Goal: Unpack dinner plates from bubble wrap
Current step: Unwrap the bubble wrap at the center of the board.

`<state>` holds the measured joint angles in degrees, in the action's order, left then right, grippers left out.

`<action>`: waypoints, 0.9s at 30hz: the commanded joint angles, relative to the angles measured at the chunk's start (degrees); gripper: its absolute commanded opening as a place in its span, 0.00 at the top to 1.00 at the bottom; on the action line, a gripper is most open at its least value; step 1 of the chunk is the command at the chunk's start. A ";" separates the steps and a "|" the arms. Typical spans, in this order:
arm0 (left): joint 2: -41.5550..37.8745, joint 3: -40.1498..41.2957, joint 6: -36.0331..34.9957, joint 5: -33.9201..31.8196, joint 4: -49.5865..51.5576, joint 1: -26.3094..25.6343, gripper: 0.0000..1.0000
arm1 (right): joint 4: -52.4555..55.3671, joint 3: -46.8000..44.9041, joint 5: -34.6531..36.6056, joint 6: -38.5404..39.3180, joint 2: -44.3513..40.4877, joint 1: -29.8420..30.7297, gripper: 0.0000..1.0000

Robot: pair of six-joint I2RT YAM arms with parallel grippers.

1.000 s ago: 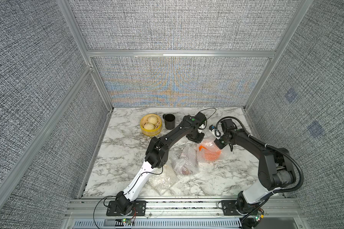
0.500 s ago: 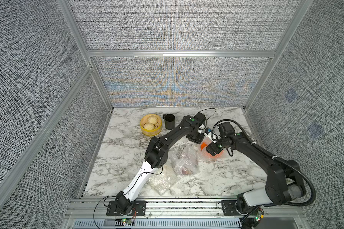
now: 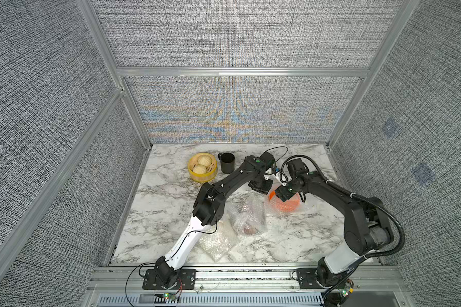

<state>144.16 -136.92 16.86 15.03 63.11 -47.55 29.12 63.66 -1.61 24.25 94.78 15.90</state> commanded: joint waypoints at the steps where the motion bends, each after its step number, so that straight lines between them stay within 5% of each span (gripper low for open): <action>1: -2.10 0.60 1.26 -0.20 0.73 0.16 0.62 | 0.59 0.60 2.21 -1.24 1.25 -0.16 0.17; 11: -9.90 8.45 3.30 -1.10 1.96 0.40 0.53 | 0.40 3.17 1.96 -1.45 6.62 -0.30 0.25; 14: -11.43 10.59 5.03 0.03 0.80 0.44 0.53 | 0.66 3.95 1.41 -2.07 7.81 -0.89 0.39; 21: -16.53 16.36 7.96 0.52 -2.40 0.37 0.53 | 0.10 3.44 -0.52 -4.29 5.20 -2.21 0.96; 27: -21.27 25.29 10.94 5.21 -11.61 -0.16 0.53 | 0.76 1.95 -1.88 -5.86 2.10 -2.44 1.00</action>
<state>124.49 -113.99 25.78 17.04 57.45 -47.29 29.12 65.82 -2.02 19.99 97.82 13.58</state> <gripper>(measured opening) 0.467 0.066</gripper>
